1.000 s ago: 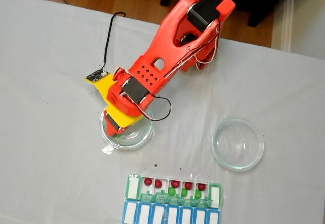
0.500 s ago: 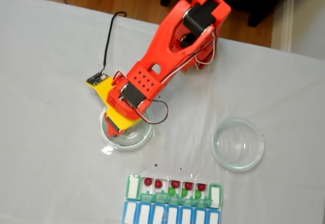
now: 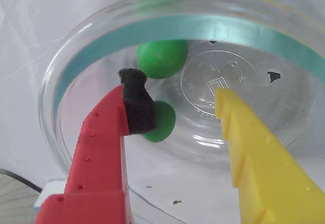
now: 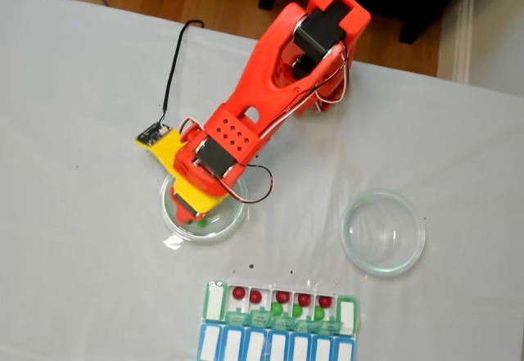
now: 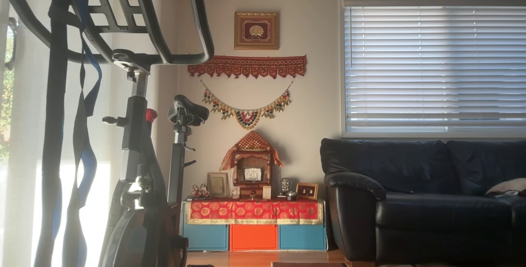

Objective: Sort medicines into box.

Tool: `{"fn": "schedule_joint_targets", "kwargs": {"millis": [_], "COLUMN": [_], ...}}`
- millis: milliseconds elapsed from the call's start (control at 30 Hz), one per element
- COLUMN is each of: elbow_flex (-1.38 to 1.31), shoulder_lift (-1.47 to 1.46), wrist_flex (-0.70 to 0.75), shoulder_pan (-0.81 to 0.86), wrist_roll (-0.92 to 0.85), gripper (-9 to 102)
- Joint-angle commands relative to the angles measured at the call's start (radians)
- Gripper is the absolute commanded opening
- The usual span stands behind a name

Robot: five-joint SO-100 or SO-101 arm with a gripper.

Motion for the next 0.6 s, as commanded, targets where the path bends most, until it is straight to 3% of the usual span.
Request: {"fn": "schedule_joint_targets", "kwargs": {"millis": [0,567], "elbow_flex": [-0.046,-0.106], "shoulder_lift": [0.048,0.060], "wrist_flex": [-0.051,-0.044], "shoulder_pan": [-0.029,-0.058], "wrist_roll": [-0.028,-0.058], "gripper": [21,19]}}
